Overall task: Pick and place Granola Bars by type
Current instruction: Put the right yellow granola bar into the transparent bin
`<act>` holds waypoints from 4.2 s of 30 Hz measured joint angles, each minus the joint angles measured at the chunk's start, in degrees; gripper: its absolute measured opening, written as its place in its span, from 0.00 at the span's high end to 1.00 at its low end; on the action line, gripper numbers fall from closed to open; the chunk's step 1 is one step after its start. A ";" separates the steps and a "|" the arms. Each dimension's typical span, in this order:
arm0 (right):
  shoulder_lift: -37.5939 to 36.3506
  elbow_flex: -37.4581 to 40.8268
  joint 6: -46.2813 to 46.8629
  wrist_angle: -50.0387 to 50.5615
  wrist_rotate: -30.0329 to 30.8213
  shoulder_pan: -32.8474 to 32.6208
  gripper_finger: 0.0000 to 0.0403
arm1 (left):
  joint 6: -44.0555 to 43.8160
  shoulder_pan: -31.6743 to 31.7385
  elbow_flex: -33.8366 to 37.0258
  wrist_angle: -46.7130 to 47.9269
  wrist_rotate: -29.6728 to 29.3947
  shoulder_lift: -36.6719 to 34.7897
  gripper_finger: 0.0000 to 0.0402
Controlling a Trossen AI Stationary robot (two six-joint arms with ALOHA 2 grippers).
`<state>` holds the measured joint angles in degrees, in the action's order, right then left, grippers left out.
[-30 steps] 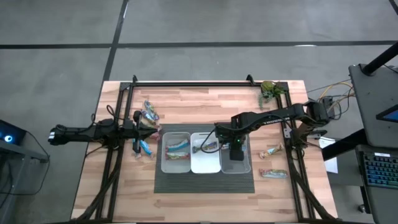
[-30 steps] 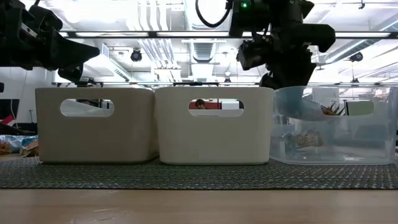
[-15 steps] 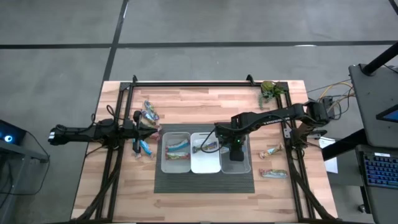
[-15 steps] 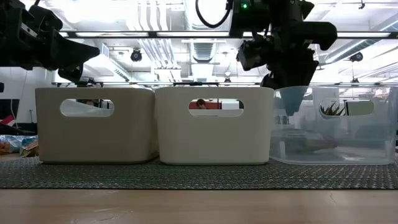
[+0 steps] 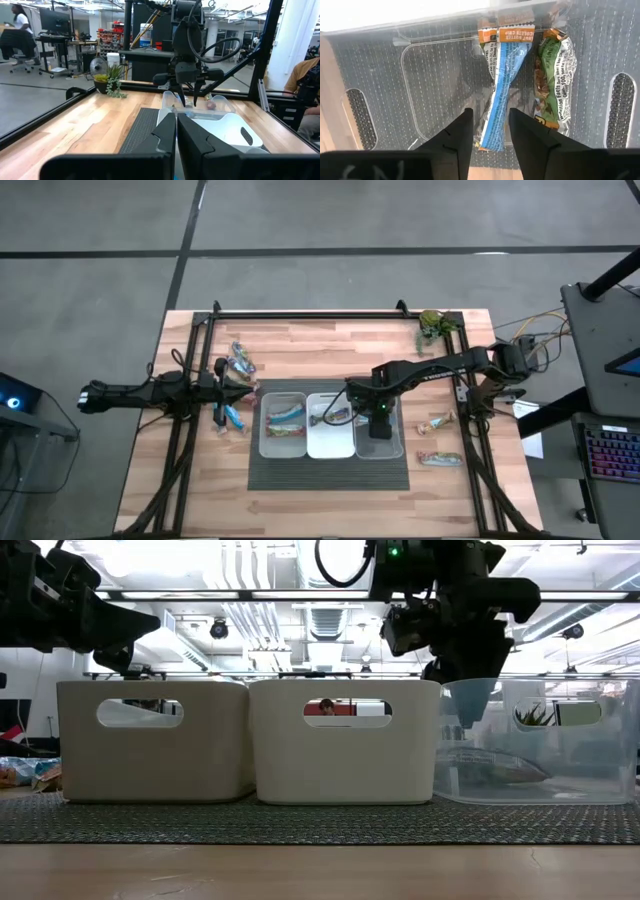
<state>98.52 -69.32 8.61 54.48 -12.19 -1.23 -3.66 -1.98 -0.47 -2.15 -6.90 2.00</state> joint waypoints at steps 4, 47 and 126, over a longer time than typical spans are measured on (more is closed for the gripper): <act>-0.02 -0.20 0.65 -0.04 0.04 0.00 0.77 | 0.00 0.00 0.00 0.01 -0.01 0.00 1.00; -18.91 5.08 10.08 9.24 0.02 2.01 0.98 | -0.02 0.00 0.00 0.01 -0.01 0.02 1.00; -38.70 11.54 3.60 35.33 -4.21 1.86 0.98 | -0.02 0.00 0.00 0.01 -0.01 0.00 1.00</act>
<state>59.82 -57.78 12.21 89.81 -16.39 0.62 -3.68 -1.98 -0.47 -2.13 -6.92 2.00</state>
